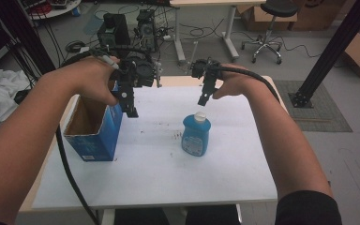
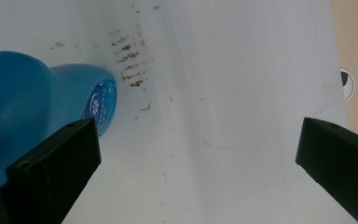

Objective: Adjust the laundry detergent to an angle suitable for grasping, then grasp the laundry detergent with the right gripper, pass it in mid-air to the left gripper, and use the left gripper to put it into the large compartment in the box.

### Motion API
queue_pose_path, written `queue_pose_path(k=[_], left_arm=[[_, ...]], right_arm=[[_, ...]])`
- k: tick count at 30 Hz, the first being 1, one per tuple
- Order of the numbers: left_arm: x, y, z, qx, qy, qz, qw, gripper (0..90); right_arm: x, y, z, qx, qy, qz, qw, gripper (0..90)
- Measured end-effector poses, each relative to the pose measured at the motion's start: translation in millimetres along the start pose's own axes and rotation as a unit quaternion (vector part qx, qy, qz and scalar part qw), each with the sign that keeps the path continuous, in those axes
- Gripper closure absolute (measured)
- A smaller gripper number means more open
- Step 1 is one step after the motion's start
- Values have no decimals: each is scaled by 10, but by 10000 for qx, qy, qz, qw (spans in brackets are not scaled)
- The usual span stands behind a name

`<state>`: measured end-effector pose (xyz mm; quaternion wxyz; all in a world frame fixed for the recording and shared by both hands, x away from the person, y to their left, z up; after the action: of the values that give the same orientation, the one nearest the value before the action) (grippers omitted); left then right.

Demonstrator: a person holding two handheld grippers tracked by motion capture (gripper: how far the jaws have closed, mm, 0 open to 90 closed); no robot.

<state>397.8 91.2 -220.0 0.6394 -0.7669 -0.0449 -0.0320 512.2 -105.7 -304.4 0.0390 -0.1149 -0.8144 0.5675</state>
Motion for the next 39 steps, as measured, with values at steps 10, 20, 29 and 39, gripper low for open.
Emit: queue_pose_path(k=[10,20,29,39], left_arm=[[29,48,50,2,-28,38,10000,1],[41,93,-10,62,93,116,9999,1],[24,81,-46,61,125,27,9999,1],[8,79,-49,32,156,43,9999,1]], right_arm=[[-34,-22,10,-9,15,30,10000,0],[-110,-27,15,-58,55,44,10000,0],[-90,-32,17,-49,38,56,10000,0],[-129,-46,12,-119,93,118,9998,0]])
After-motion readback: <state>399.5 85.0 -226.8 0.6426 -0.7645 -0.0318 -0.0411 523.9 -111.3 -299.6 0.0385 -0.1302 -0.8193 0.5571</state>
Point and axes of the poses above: each handheld gripper's, and its own axes: y roughly forward along the jaws, z roughly out of its underside, x roughly to its left, the point moved 5 cm from there along y, roughly forward along the jaws, and after that the axes turned 11 degrees about -x, right-handed, at the moved point
